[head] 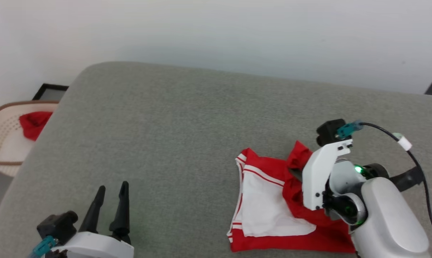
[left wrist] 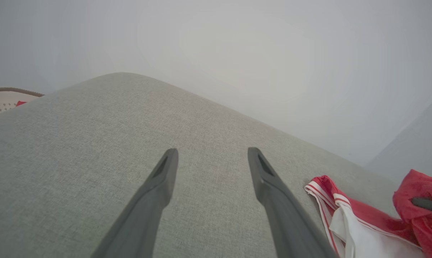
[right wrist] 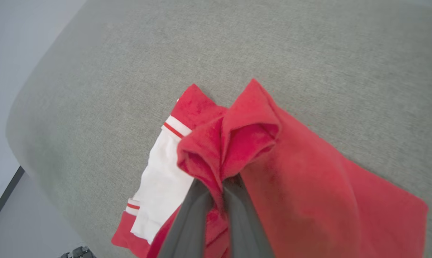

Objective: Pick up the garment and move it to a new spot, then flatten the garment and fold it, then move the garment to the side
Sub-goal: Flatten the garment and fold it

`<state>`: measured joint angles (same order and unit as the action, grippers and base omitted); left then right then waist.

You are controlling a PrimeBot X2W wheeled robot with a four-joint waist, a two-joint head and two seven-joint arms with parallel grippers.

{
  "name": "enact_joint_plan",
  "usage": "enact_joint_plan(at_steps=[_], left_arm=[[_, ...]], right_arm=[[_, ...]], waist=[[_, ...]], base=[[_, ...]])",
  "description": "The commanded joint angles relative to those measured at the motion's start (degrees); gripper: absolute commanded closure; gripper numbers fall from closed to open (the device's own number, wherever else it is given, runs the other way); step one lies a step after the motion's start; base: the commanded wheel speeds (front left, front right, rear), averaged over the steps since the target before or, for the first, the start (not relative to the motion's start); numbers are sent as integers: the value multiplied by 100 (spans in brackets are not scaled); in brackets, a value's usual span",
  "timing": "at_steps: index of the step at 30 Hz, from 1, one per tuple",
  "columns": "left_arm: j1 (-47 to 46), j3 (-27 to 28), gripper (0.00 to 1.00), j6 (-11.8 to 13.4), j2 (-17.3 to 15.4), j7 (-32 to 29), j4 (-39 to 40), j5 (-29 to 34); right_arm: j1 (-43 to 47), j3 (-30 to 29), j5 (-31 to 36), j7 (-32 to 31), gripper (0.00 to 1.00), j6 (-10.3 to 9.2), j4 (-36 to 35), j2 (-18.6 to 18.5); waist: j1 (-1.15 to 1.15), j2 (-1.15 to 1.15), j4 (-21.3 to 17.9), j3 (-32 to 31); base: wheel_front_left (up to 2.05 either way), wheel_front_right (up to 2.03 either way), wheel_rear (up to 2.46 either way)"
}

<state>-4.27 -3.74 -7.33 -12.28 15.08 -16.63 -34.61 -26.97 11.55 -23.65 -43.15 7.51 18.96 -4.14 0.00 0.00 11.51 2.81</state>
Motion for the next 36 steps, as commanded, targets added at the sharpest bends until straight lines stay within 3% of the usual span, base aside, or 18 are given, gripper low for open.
enact_joint_plan(at_steps=[1, 12, 15, 16, 27, 31, 36], left_arm=[[-60, -37, 0, -22, 28, 3, -18, 12], [-138, -61, 0, -24, 83, 3, -35, -55], [-144, -86, 0, -24, 88, 3, -46, -46], [-142, -80, 0, -24, 77, 3, -53, -41], [42, 47, 0, -22, -19, 3, -35, 0], [127, 114, 0, -22, -57, 3, 3, -5], [224, 187, 0, -22, -101, 2, 102, 55]], right_arm=[[-104, 102, 62, 95, 100, -4, 148, 55], [-343, 700, 131, 634, 100, -4, 992, 131], [-424, 873, 47, 776, 44, -4, 1183, 132], [-434, 942, -16, 778, 1, -4, 1213, 134], [-440, 1227, -668, 840, 0, -4, 774, 31], [-291, 1234, -829, 1085, 0, -4, 239, -274], [-53, 1382, -998, 1700, 0, -4, -427, -937]], waist=[[0, 0, 202, 48], [0, 0, 381, 131], [0, 0, 358, 126], [0, 0, 340, 114], [0, 0, -73, -100], [0, 0, -319, -171], [0, 0, -630, -268]], base=[[0, 0, 0], [0, 0, 0], [0, 0, 0], [0, 0, 0], [0, 0, 0], [0, 0, 0], [0, 0, 0]])
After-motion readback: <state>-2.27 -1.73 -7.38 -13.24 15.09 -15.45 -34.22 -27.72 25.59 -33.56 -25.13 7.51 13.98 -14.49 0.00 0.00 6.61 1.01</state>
